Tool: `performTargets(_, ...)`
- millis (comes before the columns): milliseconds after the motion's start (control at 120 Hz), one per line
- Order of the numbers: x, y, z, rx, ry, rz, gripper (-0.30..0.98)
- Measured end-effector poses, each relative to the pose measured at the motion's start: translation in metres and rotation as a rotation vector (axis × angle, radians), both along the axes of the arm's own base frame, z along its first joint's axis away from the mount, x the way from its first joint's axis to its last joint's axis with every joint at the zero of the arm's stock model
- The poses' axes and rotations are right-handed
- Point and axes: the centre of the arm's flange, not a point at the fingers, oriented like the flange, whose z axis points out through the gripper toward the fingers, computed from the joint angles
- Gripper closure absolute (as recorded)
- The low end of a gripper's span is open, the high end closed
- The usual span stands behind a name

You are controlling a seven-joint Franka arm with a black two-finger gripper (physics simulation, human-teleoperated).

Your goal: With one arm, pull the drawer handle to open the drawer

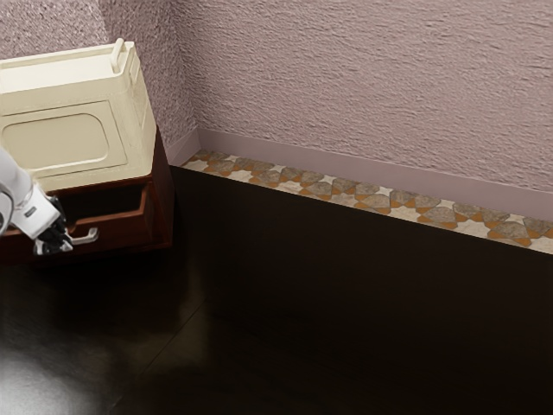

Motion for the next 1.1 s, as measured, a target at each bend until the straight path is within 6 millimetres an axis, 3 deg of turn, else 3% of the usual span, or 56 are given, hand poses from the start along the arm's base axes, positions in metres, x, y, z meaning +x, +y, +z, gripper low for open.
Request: performTargets(1100,-0.056,-0.032,0.003,-0.060,0.021,-0.016,0.71)
